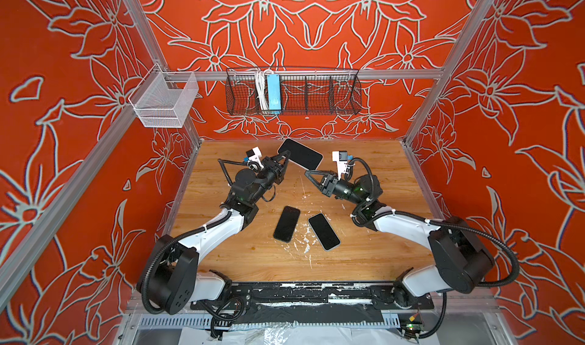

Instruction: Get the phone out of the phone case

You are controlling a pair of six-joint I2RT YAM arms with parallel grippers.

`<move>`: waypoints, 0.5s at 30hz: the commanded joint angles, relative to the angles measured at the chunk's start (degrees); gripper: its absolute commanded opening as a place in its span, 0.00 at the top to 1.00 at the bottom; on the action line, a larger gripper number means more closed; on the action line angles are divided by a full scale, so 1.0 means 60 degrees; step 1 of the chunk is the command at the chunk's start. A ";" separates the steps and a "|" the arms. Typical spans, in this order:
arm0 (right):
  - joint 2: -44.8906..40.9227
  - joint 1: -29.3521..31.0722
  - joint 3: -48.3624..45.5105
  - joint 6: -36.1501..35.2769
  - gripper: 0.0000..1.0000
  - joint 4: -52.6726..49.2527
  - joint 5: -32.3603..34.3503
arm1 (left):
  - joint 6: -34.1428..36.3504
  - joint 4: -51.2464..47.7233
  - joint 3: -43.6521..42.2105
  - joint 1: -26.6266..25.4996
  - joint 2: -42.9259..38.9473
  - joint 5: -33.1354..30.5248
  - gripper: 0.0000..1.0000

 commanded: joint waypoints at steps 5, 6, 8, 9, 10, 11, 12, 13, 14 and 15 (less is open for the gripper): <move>-0.0032 -0.0104 -0.0319 -0.0962 0.99 -0.0576 0.0848 | -0.0661 0.1111 0.0106 -0.0219 -0.0194 0.0057 1.00; -0.0016 -0.0106 -0.0319 -0.1013 0.99 -0.0591 0.0859 | -0.0662 0.1112 0.0120 -0.0241 -0.0194 0.0074 1.00; -0.0016 -0.0105 -0.0324 -0.1074 0.99 -0.0610 0.0894 | -0.0716 0.1122 0.0112 -0.0271 -0.0194 0.0070 1.00; -0.0001 -0.0105 -0.0326 -0.1092 0.99 -0.0617 0.0906 | -0.0725 0.1136 0.0106 -0.0285 -0.0203 0.0078 1.00; 0.0014 -0.0106 -0.0317 -0.1110 0.99 -0.0606 0.0934 | -0.0753 0.1149 0.0106 -0.0296 -0.0200 0.0061 1.00; 0.0026 -0.0119 -0.0323 -0.1122 0.99 -0.0610 0.0938 | -0.0777 0.1166 0.0106 -0.0313 -0.0208 0.0059 1.00; 0.0029 -0.0120 -0.0322 -0.1127 0.99 -0.0607 0.0962 | -0.0794 0.1175 0.0091 -0.0328 -0.0207 0.0076 1.00; 0.0040 -0.0120 -0.0341 -0.1134 0.99 -0.0606 0.0982 | -0.0832 0.1202 0.0091 -0.0343 -0.0208 0.0077 1.00; 0.0055 -0.0120 -0.0342 -0.1137 0.99 -0.0606 0.0984 | -0.0860 0.1229 0.0104 -0.0357 -0.0205 0.0090 1.00; 0.0070 -0.0134 -0.0331 -0.1127 0.99 -0.0615 0.0994 | -0.0889 0.1249 0.0106 -0.0359 -0.0198 0.0093 1.00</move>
